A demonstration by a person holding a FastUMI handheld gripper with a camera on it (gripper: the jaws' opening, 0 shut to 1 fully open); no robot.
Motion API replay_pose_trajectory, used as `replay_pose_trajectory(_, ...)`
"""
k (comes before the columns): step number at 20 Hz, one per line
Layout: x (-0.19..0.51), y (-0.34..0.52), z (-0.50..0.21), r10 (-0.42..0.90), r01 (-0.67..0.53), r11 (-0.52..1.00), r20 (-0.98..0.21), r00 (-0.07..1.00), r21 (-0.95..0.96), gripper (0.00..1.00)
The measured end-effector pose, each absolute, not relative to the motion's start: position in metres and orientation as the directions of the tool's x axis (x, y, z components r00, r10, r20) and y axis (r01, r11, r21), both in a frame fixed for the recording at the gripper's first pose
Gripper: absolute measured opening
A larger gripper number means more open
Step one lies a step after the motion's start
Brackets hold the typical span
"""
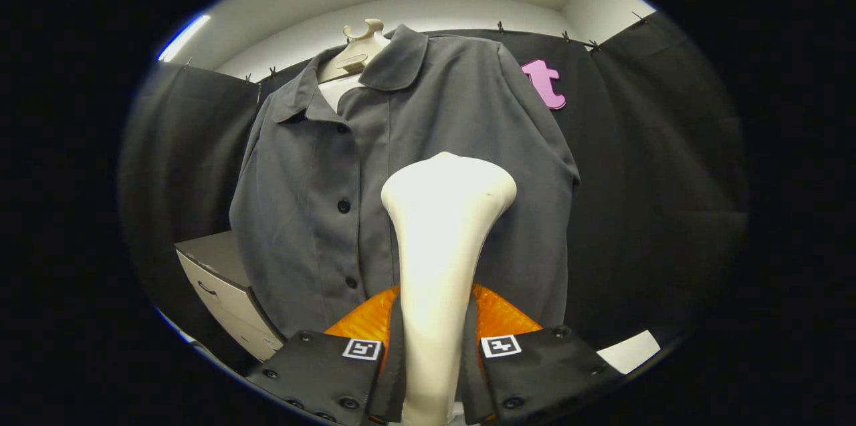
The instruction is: Iron the clothes twice with a garment steamer, once on the left side and once on the right side.
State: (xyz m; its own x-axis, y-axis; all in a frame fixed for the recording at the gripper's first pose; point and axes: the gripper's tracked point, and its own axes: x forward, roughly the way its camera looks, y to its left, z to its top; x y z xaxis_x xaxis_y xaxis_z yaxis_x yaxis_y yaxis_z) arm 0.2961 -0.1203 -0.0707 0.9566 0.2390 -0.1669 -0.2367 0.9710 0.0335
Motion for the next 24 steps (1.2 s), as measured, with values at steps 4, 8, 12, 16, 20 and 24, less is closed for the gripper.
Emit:
replay_pose_trajectory(4, 0.282, -0.126, -0.102, 0.23, -0.224, 0.973, -0.204, 0.952, 0.052, 0.4)
replay_pose_trajectory(8, 0.264, -0.131, -0.131, 0.217, -0.207, 0.976, -0.241, 0.946, 0.066, 0.4)
replay_pose_trajectory(12, 0.245, -0.135, -0.167, 0.207, -0.198, 0.978, -0.302, 0.931, 0.061, 0.4)
replay_pose_trajectory(16, 0.225, -0.139, -0.209, 0.186, -0.177, 0.982, -0.355, 0.916, 0.059, 0.41)
replay_pose_trajectory(20, 0.207, -0.143, -0.238, 0.183, -0.163, 0.983, -0.394, 0.901, 0.084, 0.4)
replay_pose_trajectory(24, 0.192, -0.146, -0.263, 0.176, -0.156, 0.984, -0.426, 0.887, 0.08, 0.41)
